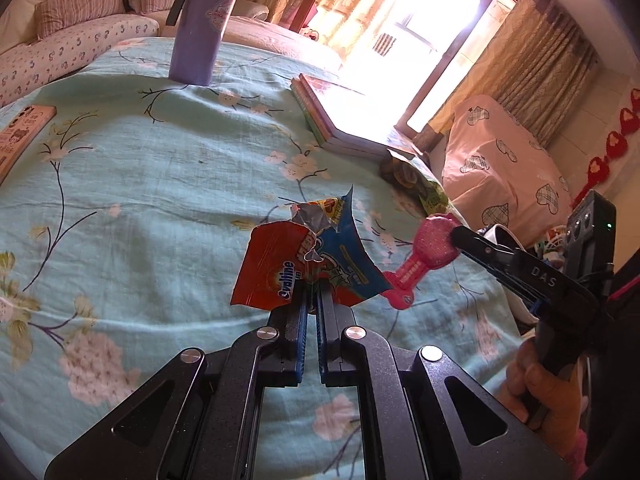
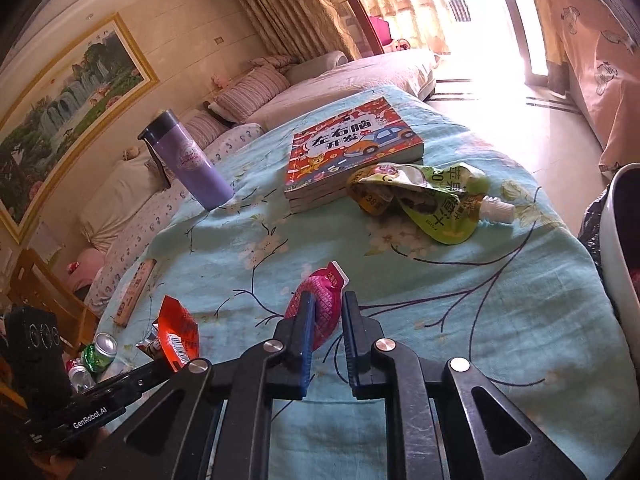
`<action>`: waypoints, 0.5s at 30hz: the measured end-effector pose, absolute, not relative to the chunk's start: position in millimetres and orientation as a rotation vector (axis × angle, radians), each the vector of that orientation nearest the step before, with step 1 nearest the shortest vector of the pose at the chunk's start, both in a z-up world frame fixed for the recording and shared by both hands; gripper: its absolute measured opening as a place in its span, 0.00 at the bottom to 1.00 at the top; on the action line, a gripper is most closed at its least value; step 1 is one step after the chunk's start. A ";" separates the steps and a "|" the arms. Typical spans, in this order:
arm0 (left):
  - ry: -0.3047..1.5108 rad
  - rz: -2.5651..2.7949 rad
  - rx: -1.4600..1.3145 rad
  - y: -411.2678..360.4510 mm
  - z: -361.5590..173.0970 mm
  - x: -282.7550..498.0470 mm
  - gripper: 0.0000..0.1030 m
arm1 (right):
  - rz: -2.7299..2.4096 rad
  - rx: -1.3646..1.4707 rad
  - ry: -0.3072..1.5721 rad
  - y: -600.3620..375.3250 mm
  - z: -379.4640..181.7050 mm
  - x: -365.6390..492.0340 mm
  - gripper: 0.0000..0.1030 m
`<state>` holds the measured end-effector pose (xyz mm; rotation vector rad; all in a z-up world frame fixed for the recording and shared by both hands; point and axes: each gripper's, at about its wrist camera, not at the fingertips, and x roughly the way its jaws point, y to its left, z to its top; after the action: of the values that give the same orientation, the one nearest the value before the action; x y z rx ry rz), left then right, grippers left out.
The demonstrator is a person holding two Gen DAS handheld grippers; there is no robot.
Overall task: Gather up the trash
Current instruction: 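Carry both items over the bin and open both tools to drop them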
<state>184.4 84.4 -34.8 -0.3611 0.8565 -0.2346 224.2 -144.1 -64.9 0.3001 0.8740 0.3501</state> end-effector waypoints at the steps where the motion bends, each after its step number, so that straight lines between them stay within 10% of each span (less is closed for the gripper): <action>1: 0.856 -0.243 -0.356 78.8 -33.7 183.2 0.03 | 0.355 0.306 0.868 -146.9 -62.4 220.3 0.13; 15: 0.857 -0.401 -0.227 -38.6 -18.1 169.4 0.04 | 0.231 0.333 0.766 -249.7 -30.0 163.0 0.13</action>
<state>169.4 -38.6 -18.1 -0.2265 0.8570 -0.4006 163.0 -249.7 -30.0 0.3329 0.7661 0.2307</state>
